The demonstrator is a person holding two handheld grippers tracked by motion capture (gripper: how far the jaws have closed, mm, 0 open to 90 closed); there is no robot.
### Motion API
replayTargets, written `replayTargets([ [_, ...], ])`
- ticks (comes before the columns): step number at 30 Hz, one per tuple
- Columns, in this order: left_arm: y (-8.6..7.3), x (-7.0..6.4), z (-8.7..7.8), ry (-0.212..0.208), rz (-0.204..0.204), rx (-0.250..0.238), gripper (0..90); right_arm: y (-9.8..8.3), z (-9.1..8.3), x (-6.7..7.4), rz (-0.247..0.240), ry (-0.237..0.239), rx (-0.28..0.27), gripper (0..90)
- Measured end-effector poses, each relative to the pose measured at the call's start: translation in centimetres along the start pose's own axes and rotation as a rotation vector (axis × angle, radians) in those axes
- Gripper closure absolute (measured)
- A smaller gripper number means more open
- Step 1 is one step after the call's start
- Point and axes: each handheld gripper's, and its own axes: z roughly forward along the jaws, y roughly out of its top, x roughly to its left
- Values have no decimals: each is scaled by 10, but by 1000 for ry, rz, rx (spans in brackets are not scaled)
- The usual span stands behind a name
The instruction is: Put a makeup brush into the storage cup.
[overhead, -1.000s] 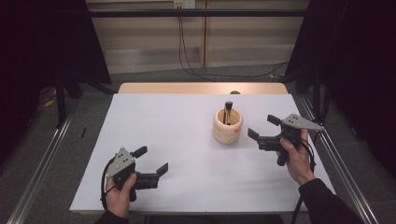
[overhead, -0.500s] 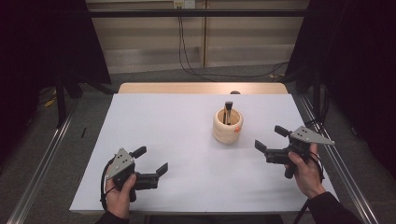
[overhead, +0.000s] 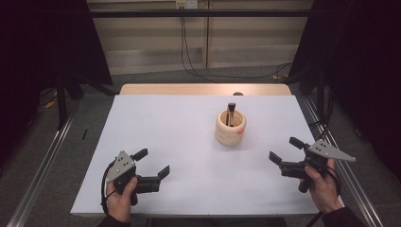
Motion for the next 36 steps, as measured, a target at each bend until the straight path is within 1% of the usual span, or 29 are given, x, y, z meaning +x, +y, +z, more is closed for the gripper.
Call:
replayTargets([
  [1, 0, 0, 0, 12, -3, 5, 17, -1, -2, 0, 10, -4, -6, 11],
  [2, 0, 0, 0, 9, -5, 4, 17, -1, -7, 0, 27, -8, -14, 11],
  [3, 0, 0, 0, 6, -10, 2, 17, -2, -10, -1, 31, -13, -26, 11],
  [5, 0, 0, 0, 5, -7, 4, 17, -3, -14, 1, 26, -19, -26, 10],
  [7, 0, 0, 0, 5, -1, 0, 17, -6, -17, 3, 20, -22, -24, 11],
  [9, 1, 0, -1, -1, -4, -6, 16, -10, -20, 5, 21, -24, -12, 10],
  [11, 1, -1, -2, 2, 2, -4, 16, -13, -23, 4, 23, -28, -6, 11],
  [12, 1, -1, -3, -3, 1, -8, 16, -15, -25, 4, 20, -30, -6, 11],
  [13, 1, -1, -3, -5, -1, -8, 16, -17, -27, 4, 28, -37, -4, 11],
  [14, 1, -1, -4, -1, -12, -16, 16, -18, -28, 3, 25, -36, 0, 12],
  [15, 1, -2, -5, -3, -11, -23, 16, -21, -30, 4, 37, -43, 2, 12],
  [16, 1, -2, -6, 3, 1, -20, 15, -23, -31, 4, 39, -42, 9, 12],
  [17, 1, -2, -7, 2, 9, -19, 15, -24, -31, 3, 39, -50, 10, 11],
  [18, 1, -2, -7, 1, 7, -19, 15, -25, -32, 4, 39, -47, 18, 10],
  [19, 0, -3, -7, 4, 2, -16, 15, -25, -33, 3, 25, -49, 11, 9],
  [21, 0, -2, -7, 6, 7, -15, 15, -24, -33, 4, 32, -51, 6, 13],
  [23, 0, -2, -7, 0, 11, -16, 15, -25, -32, 3, 20, -37, 12, 14],
  [25, 0, -2, -8, -2, 9, -16, 15, -24, -32, 5, 10, -34, 17, 13],
  [26, 0, -2, -8, 4, 13, -14, 15, -24, -32, 5, 6, -31, 16, 13],
  [27, 0, -2, -8, 3, 13, -14, 15, -24, -32, 5, 15, -35, 13, 13],
  [28, 0, -2, -8, 2, 6, -16, 15, -24, -32, 4, 13, -38, 13, 13],
  [29, 0, -2, -7, -2, -2, -21, 15, -24, -32, 4, 26, -44, 6, 13],
  [30, 0, -1, -7, 1, 6, -13, 15, -24, -32, 3, 29, -46, 2, 13],
  [31, -1, -1, -7, -7, -1, -16, 15, -24, -32, 2, 21, -47, 5, 14],
  [32, 0, -2, -7, -1, 1, -15, 15, -24, -32, 2, 27, -57, -2, 14],
  [33, 0, -1, -7, 0, 0, -15, 15, -24, -32, 2, 20, -46, 5, 13],
  [34, -1, -1, -6, -7, -4, -17, 15, -24, -31, 3, 26, -49, -1, 13],
  [35, -1, -1, -6, 2, -4, -12, 15, -24, -31, 3, 21, -48, 9, 13],
  [36, -1, -1, -6, 2, -1, -9, 15, -24, -31, 2, 17, -46, 9, 13],
])
